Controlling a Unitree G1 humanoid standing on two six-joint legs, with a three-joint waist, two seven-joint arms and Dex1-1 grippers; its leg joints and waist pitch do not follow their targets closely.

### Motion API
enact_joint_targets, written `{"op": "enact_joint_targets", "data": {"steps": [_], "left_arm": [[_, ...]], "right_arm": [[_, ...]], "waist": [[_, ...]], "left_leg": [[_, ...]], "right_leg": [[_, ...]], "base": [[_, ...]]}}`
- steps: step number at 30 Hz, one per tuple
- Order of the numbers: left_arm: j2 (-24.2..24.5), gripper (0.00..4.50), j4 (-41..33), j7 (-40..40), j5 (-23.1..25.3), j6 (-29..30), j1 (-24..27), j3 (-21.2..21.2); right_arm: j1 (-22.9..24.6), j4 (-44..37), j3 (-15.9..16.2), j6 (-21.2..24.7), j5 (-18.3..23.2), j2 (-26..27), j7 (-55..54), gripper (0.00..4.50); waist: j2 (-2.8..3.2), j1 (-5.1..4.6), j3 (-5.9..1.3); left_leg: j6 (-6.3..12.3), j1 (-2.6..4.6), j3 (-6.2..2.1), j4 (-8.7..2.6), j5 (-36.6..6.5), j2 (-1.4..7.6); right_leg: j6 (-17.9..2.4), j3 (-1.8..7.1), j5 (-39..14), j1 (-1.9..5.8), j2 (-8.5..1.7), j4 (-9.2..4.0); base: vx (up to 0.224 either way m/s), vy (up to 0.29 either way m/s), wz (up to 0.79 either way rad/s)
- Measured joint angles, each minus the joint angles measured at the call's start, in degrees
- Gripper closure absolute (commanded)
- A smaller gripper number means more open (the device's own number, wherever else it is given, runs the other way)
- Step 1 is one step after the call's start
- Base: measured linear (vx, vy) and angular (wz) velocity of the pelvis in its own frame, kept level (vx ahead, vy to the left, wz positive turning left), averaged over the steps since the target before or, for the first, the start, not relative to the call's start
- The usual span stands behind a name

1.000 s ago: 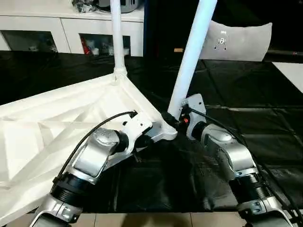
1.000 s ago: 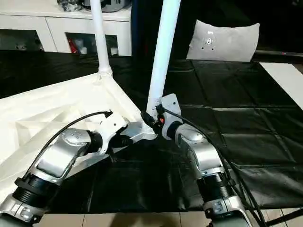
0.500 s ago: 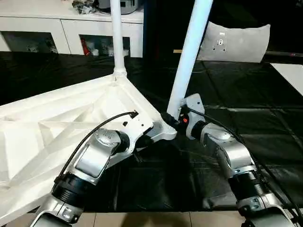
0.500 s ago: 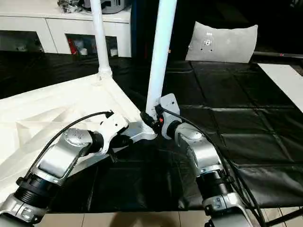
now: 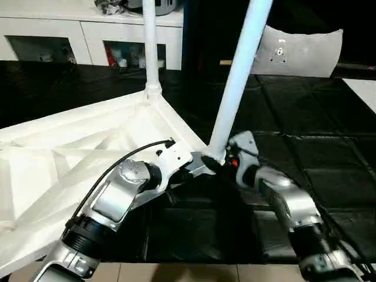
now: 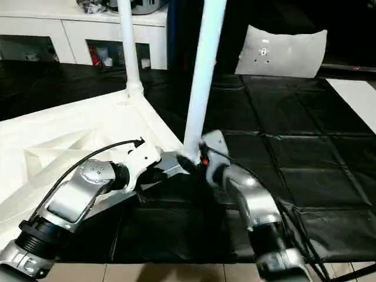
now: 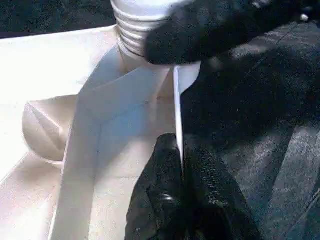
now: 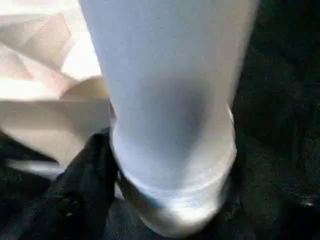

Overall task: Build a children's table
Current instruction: Insert table leg to table base, then rotate leg to tighten

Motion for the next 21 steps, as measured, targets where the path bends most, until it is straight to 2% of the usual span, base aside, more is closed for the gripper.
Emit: {"op": "enact_joint_targets", "data": {"steps": [4, 7, 13, 21], "left_arm": [[0.7, 4.50, 1.0, -0.6, -0.2, -2.1, -0.1, -0.1], [1.8, 4.50, 2.8, -1.9, -0.6, -4.7, -0.8, -0.1], [3.2, 4.50, 5.2, -4.3, -0.7, -8.6, -1.7, -0.2], [4.8, 4.50, 9.3, -8.4, -1.3, -14.8, -3.0, -0.6]], "right_arm": [[1.7, -1.2, -0.1, -1.5, 0.1, -0.6, 1.0, 0.35], [4.9, -2.9, 0.1, -2.8, -0.1, -2.7, 2.6, 0.06], [7.0, -6.3, -0.3, -3.1, 0.0, -5.0, 4.5, 0.06], [8.8, -10.2, -1.3, -5.7, 1.0, -8.5, 8.7, 0.06]], "waist": [[0.11, 0.13, 0.05], [0.17, 0.58, 0.09], [0.65, 0.89, 0.37], [0.68, 1.52, 0.37]], "left_leg": [[0.00, 0.04, 0.00, 0.03, 0.0, 0.00], [0.00, 0.03, 0.00, 0.04, 0.0, 0.00], [0.01, 0.06, 0.00, 0.09, 0.0, 0.00], [0.01, 0.05, 0.00, 0.16, 0.0, 0.00]], "right_leg": [[0.0, 0.01, 0.0, 0.01, 0.00, 0.05], [0.0, 0.01, 0.0, 0.01, 0.00, 0.04], [0.0, 0.03, 0.1, 0.02, 0.00, 0.09], [0.0, 0.02, 0.1, 0.07, -0.01, 0.09]], "base": [[0.000, 0.000, 0.00], [0.000, 0.000, 0.00], [0.000, 0.000, 0.00], [0.000, 0.000, 0.00]]}}
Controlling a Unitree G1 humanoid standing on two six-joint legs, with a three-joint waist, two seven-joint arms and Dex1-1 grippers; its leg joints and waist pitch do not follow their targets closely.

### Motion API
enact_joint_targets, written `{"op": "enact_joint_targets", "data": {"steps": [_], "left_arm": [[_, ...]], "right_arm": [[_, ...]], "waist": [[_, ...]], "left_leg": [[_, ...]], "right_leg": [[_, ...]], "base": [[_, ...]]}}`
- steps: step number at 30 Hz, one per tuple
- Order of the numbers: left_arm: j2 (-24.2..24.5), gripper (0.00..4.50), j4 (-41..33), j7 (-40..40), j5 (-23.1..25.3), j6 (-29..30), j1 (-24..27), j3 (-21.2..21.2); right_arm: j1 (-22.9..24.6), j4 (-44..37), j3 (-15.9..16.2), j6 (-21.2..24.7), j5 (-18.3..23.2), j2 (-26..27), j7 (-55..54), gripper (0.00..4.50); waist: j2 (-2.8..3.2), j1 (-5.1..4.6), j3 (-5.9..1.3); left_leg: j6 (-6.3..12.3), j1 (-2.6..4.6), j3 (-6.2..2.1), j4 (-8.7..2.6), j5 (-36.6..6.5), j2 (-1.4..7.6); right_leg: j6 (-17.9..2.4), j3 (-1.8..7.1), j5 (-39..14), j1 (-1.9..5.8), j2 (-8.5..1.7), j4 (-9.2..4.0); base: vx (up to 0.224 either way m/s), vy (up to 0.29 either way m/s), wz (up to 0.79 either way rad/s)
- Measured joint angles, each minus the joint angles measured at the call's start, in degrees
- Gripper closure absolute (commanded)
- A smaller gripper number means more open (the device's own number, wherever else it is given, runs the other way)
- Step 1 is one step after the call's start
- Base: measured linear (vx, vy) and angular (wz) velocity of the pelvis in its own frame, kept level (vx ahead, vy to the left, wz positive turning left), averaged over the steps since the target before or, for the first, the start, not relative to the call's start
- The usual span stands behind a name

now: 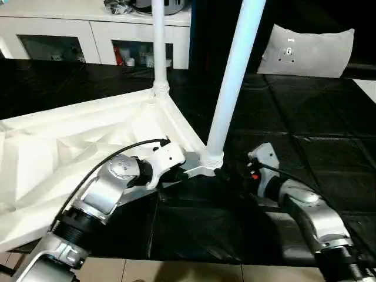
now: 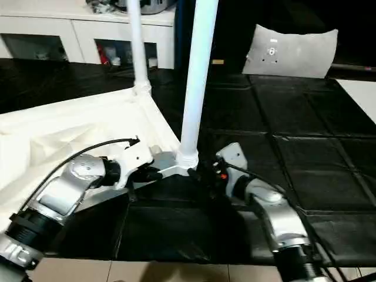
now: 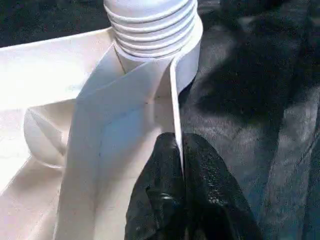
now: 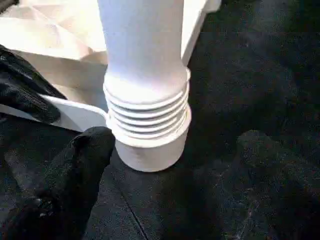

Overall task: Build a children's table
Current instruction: Rotate leg to tighten

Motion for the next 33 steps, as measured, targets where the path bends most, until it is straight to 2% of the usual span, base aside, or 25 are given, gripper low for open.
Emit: {"op": "enact_joint_targets", "data": {"steps": [9, 14, 22, 33], "left_arm": [[1.8, 4.50, 6.4, -5.5, -0.5, -10.0, -1.7, -1.0], [3.1, 4.50, 8.9, -10.4, -1.0, -15.8, -1.9, -1.4], [4.0, 4.50, 10.2, -15.7, -1.3, -20.3, -2.5, -2.5], [3.7, 4.50, 10.6, -17.1, -1.0, -21.7, -3.0, -3.1]], "right_arm": [[0.7, -2.3, -0.3, -4.4, 1.2, -5.6, 8.9, 0.06], [0.4, -3.4, -0.3, -3.9, 2.7, -8.1, 14.2, 0.06], [-1.8, -2.7, 3.3, -3.8, 2.8, -8.0, 19.7, 0.06], [-3.9, 1.5, 5.9, -3.1, 2.0, -6.5, 21.0, 0.98]], "waist": [[0.27, 0.44, -0.05], [0.27, 1.01, -0.05], [0.27, 1.44, -0.06], [0.27, 1.69, -0.06]], "left_leg": [[0.04, 0.09, -0.01, 0.23, 0.0, 0.01], [0.10, 0.12, -0.01, 0.31, 0.0, 0.01], [0.15, 0.09, -0.01, 0.40, 0.1, 0.00], [0.18, 0.06, -0.01, 0.47, 0.1, -0.01]], "right_leg": [[0.0, -0.02, 0.0, 0.19, -0.04, 0.04], [0.0, -0.03, 0.1, 0.27, -0.06, 0.06], [0.0, -0.08, 0.1, 0.32, -0.12, 0.11], [0.0, -0.11, 0.1, 0.34, -0.17, 0.17]], "base": [[0.000, 0.000, 0.00], [0.000, 0.000, 0.00], [0.000, 0.000, 0.00], [0.000, 0.000, 0.00]]}}
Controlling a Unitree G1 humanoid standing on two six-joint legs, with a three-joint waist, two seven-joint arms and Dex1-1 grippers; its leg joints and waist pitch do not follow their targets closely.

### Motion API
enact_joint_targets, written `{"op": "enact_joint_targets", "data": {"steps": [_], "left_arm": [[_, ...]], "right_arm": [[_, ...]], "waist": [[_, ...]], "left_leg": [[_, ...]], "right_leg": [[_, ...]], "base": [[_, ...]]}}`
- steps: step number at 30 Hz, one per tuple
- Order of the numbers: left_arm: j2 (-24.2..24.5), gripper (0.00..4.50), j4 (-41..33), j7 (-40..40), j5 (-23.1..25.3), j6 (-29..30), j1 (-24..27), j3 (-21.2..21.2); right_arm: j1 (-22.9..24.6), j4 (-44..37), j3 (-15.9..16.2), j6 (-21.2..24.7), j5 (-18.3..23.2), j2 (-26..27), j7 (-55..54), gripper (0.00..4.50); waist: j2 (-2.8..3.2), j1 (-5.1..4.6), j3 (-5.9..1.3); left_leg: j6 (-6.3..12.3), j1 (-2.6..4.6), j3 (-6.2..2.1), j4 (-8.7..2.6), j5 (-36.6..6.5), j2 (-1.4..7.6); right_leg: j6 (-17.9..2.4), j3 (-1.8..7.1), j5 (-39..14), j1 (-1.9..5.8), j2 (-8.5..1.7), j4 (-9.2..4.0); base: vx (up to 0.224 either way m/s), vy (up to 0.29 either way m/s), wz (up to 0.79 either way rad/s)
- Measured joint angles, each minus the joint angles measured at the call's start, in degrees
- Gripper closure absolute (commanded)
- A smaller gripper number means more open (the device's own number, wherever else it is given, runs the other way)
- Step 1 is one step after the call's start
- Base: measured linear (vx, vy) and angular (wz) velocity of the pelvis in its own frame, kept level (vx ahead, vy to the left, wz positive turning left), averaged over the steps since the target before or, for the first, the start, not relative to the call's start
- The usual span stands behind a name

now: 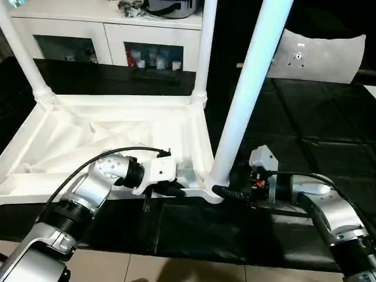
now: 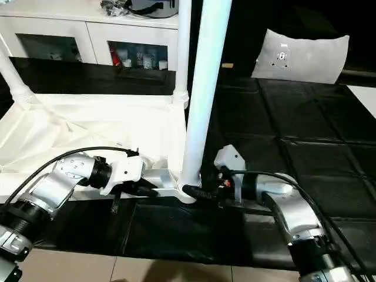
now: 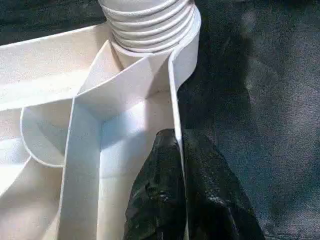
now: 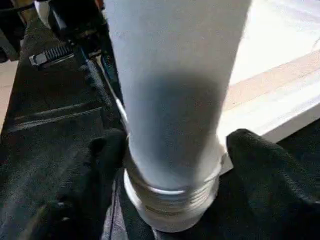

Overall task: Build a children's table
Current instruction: Rotate leg to tighten

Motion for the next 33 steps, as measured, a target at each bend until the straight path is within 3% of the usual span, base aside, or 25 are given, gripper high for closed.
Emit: {"op": "enact_joint_targets", "data": {"steps": [8, 18, 23, 26, 29, 33], "left_arm": [[-0.1, 4.50, 0.4, 0.0, 0.1, -0.1, -0.1, 0.0], [-0.6, 4.50, 0.3, 0.1, -0.1, 1.4, -0.2, 0.4], [-3.3, 4.50, -0.6, 2.5, -0.9, 10.3, -0.2, 2.4], [-5.5, 4.50, -0.6, 6.8, -0.6, 15.4, -0.3, 3.6], [-10.4, 4.50, -0.3, 14.0, 1.5, 20.6, -1.2, 4.6], [-15.6, 4.50, 0.0, 21.6, 2.8, 24.0, -1.6, 5.0]], "right_arm": [[-1.1, 1.6, 0.3, -0.1, -0.6, 0.5, 0.1, 1.70], [-0.5, 0.7, -0.2, 1.4, -0.5, 0.6, 0.1, 1.77], [2.2, -2.9, -1.8, 5.3, -0.8, 3.7, -6.5, 1.78], [2.5, -2.8, -3.4, 6.9, -1.8, 8.0, -14.6, 1.78], [1.9, -0.8, -7.3, 8.0, -3.3, 15.0, -26.0, 1.78], [-0.2, 1.2, -9.7, 9.1, -4.7, 18.9, -35.5, 1.84]], "waist": [[-0.01, -0.02, 0.00], [-0.01, 0.11, -0.01], [0.05, 0.15, -0.05], [0.12, -0.61, -0.09], [0.13, -1.56, -0.09], [0.17, -2.52, -0.10]], "left_leg": [[0.00, 0.03, 0.00, 0.05, 0.0, 0.00], [0.00, 0.04, 0.00, 0.07, 0.0, 0.01], [0.01, 0.18, 0.00, 0.13, 0.0, 0.00], [0.00, 0.33, 0.01, 0.17, 0.0, 0.00], [-0.01, 0.41, 0.07, 0.22, 0.0, -0.04], [0.00, 0.37, 0.10, 0.25, 0.0, -0.08]], "right_leg": [[0.0, 0.00, 0.0, 0.00, 0.00, 0.06], [0.0, -0.01, 0.0, 0.04, -0.01, 0.08], [-0.1, 0.01, 0.1, 0.17, -0.02, 0.09], [-0.1, 0.04, 0.1, 0.27, -0.02, 0.02], [0.1, 0.12, 0.0, 0.28, -0.05, -0.10], [0.1, 0.20, 0.0, 0.21, -0.06, -0.23]], "base": [[0.000, 0.000, 0.00], [0.000, 0.000, 0.00], [0.000, 0.000, 0.00], [0.000, 0.000, 0.00], [0.000, 0.000, 0.00], [0.000, 0.000, 0.00]]}}
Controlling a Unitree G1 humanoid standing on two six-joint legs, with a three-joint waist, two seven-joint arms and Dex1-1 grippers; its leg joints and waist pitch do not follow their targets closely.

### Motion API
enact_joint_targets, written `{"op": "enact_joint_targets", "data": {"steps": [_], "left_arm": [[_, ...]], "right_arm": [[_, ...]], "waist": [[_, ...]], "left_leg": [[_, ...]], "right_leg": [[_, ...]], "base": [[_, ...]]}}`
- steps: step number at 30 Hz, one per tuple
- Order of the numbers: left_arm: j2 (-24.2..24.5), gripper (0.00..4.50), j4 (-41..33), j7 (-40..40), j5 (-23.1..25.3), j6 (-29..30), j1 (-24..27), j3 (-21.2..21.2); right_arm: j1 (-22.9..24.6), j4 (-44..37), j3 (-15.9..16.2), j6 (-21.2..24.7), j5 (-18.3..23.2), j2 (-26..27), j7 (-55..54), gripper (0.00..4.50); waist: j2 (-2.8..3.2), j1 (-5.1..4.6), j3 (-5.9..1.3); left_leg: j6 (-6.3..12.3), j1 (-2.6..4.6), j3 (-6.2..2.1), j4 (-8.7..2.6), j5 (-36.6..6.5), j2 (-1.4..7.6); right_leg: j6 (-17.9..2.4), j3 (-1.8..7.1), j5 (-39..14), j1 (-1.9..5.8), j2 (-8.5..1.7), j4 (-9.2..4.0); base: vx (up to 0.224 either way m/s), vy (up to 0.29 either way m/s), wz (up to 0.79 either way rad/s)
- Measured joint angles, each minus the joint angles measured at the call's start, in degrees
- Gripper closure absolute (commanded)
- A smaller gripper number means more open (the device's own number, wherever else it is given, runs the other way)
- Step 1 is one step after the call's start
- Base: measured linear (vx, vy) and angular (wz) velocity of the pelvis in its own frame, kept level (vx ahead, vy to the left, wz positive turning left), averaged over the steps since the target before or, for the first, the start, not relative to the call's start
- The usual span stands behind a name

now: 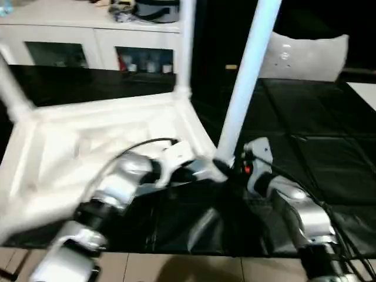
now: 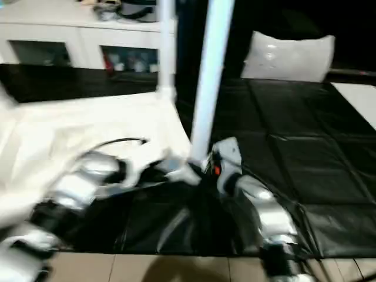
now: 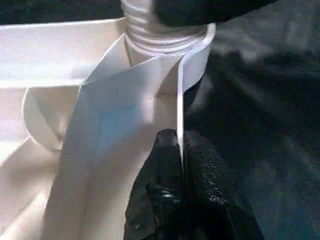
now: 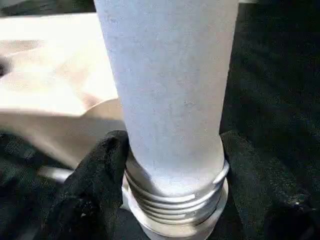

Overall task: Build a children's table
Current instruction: Rotate leg to tighten

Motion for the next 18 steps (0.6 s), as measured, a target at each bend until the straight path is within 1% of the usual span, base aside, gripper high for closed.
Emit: {"op": "enact_joint_targets", "data": {"steps": [3, 5, 6, 8, 10, 11, 12, 14, 15, 18], "left_arm": [[-3.2, 4.50, 1.2, 4.4, 0.6, 1.7, -0.6, 0.7], [-3.9, 4.50, 1.8, 6.0, 0.6, 2.0, -1.4, 0.6], [-3.9, 4.50, 1.8, 6.0, 0.6, 2.0, -1.4, 0.6], [-3.9, 4.50, 1.7, 5.9, 1.0, 1.9, -1.4, 0.6], [-3.6, 4.50, 1.6, 5.8, 1.5, 1.3, -1.4, 0.2], [-3.4, 4.50, 1.5, 5.8, 1.6, 0.8, -1.4, -0.1], [-3.2, 4.50, 1.5, 5.7, 1.6, 0.5, -1.4, -0.2], [-2.6, 4.50, 1.5, 5.1, 1.6, 0.0, -1.4, -0.3], [-2.3, 4.50, 1.5, 4.9, 1.5, -0.2, -1.4, -0.4], [-1.2, 4.50, 1.6, 3.7, 1.4, -1.4, -1.4, -0.6]], "right_arm": [[-1.7, 1.5, -1.1, 0.1, -1.4, 2.5, -5.9, 1.84], [-2.4, 2.0, -1.1, 0.0, -2.0, 2.6, -7.4, 1.84], [-2.4, 2.1, -1.1, -0.3, -2.1, 2.7, -7.4, 1.49], [-2.4, 2.3, -1.3, -0.8, -2.3, 2.9, -7.5, 1.15], [-2.3, 2.5, -1.3, -1.4, -2.3, 3.0, -7.5, 1.12], [-2.2, 2.5, -1.3, -1.7, -2.3, 3.2, -7.5, 0.96], [-2.1, 2.5, -1.3, -2.0, -2.3, 3.2, -7.3, 0.96], [-1.7, 2.5, -1.2, -2.9, -2.3, 3.2, -6.5, 0.66], [-1.5, 2.4, -1.2, -3.3, -2.3, 3.0, -6.0, 0.66], [-0.3, 1.8, -1.0, -4.4, -1.9, 1.5, -3.5, 0.45]], "waist": [[0.05, -0.11, -0.02], [0.09, 0.00, -0.05], [0.14, 0.02, -0.08], [0.24, 0.04, -0.13], [0.26, 0.04, -0.13], [0.28, -0.01, -0.12], [0.31, -0.05, -0.10], [0.34, -0.09, -0.08], [0.37, -0.08, -0.06], [0.45, -0.04, 0.00]], "left_leg": [[0.00, -0.05, 0.00, 0.00, 0.0, 0.00], [0.00, -0.19, -0.02, -0.05, 0.0, 0.03], [0.00, -0.20, -0.01, -0.07, 0.0, 0.05], [0.00, -0.21, -0.02, -0.10, 0.0, 0.06], [0.00, -0.25, -0.02, -0.12, 0.0, 0.06], [0.00, -0.27, -0.02, -0.12, 0.0, 0.06], [0.00, -0.27, -0.02, -0.12, 0.0, 0.06], [0.00, -0.28, -0.02, -0.12, 0.0, 0.06], [0.00, -0.28, -0.02, -0.13, 0.0, 0.06], [0.00, -0.36, -0.02, -0.17, 0.0, 0.07]], "right_leg": [[0.2, 0.01, 0.4, -0.08, 0.00, 0.01], [0.1, -0.02, 0.6, -0.22, 0.02, 0.02], [0.1, -0.03, 0.6, -0.23, 0.03, 0.02], [0.1, -0.04, 0.6, -0.24, 0.04, 0.01], [0.1, -0.05, 0.6, -0.28, 0.05, -0.01], [0.1, -0.04, 0.6, -0.29, 0.05, -0.01], [0.1, -0.04, 0.6, -0.29, 0.05, -0.02], [0.1, -0.05, 0.6, -0.31, 0.05, -0.01], [0.1, -0.05, 0.6, -0.31, 0.05, -0.01], [0.1, -0.05, 0.6, -0.39, 0.05, -0.02]], "base": [[0.000, 0.000, 0.00], [0.000, 0.000, 0.00], [0.000, 0.000, 0.00], [0.000, 0.000, 0.00], [0.000, 0.000, 0.00], [0.000, 0.000, 0.00], [0.000, 0.000, 0.00], [0.000, 0.000, 0.00], [0.000, 0.000, 0.00], [0.000, 0.000, 0.00]]}}
